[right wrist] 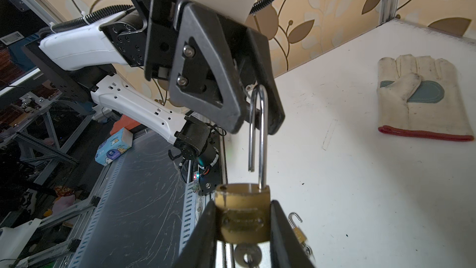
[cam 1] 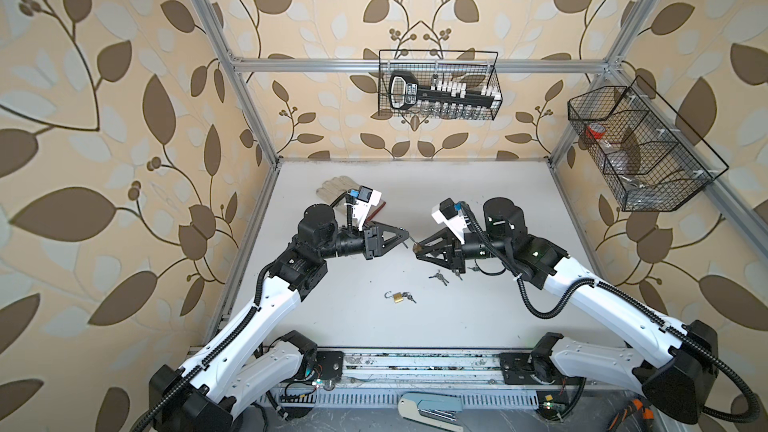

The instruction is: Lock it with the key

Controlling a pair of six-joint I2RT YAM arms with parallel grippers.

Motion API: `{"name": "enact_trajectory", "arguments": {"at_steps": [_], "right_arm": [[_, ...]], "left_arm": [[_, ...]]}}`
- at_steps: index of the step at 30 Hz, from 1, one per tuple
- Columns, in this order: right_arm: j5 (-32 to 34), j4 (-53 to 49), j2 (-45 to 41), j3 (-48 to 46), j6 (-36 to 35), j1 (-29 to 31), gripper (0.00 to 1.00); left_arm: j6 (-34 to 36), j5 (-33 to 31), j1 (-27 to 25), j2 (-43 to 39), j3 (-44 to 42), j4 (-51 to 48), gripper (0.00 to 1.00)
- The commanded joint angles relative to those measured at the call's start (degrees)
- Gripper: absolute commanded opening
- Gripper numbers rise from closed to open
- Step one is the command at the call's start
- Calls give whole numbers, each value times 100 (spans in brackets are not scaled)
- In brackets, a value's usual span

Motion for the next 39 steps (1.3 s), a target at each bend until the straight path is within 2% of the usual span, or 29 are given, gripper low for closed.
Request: {"name": "enact_trajectory", "arguments": {"at_steps": [1, 8, 15, 21, 29, 34, 35, 39], "right_arm": [[-159, 74, -34, 40, 11, -14, 0], [-311, 65, 12, 63, 12, -13, 0], [-354, 69, 68, 78, 12, -15, 0], [-316, 48, 97, 90, 11, -9, 0], [-153, 50, 44, 87, -23, -14, 0], [90, 146, -110, 60, -19, -12, 0], [136, 203, -148, 35, -14, -8, 3], [246, 396, -228, -27, -15, -7, 30]], "left_arm": [[103, -80, -19, -120, 252, 109, 23], [86, -127, -19, -102, 255, 96, 26], [60, -131, -19, -85, 261, 126, 24], [33, -106, -19, -69, 276, 179, 17], [20, -126, -17, -75, 308, 145, 1], [-221, -349, -19, -150, 241, 332, 0], [-311, -408, -24, -171, 203, 433, 0], [-442, -431, -35, -122, 286, 551, 0]]}}
